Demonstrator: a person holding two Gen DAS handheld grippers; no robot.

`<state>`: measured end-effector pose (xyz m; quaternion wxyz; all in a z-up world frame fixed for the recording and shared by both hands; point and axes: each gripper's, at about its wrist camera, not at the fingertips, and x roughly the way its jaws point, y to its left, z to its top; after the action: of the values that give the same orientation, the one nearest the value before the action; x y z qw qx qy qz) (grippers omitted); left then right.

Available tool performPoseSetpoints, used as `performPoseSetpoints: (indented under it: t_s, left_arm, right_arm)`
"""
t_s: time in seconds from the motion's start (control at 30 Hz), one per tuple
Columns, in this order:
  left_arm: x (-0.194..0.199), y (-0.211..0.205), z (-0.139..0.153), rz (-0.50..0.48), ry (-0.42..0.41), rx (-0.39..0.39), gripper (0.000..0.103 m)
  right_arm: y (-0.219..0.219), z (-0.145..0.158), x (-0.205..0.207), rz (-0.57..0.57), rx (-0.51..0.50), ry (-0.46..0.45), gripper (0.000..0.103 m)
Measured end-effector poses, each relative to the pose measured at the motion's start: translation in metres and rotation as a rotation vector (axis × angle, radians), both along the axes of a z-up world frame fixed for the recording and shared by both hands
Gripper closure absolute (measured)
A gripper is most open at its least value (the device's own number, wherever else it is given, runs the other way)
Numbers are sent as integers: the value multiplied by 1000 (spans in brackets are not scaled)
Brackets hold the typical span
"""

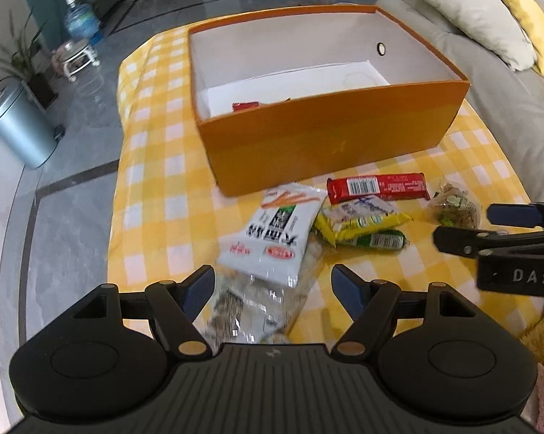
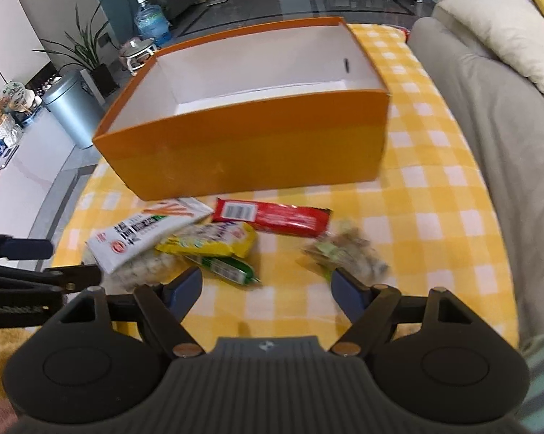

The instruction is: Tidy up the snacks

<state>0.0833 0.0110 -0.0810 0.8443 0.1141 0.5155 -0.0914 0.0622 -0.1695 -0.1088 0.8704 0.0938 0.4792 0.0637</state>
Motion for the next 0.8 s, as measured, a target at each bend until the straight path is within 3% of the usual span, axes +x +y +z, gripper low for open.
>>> performPoseSetpoints:
  t_s: [0.43, 0.63, 0.8]
  left_arm:
    - [50, -11, -35, -217, 90, 95, 17]
    - [59, -10, -49, -296, 151, 73, 17]
    - [65, -6, -51, -286, 169, 39, 17]
  right_arm:
    - [24, -23, 50, 29, 73, 107, 29]
    - [35, -32, 71, 41, 112, 164, 24]
    - [50, -42, 85, 59, 61, 202, 24]
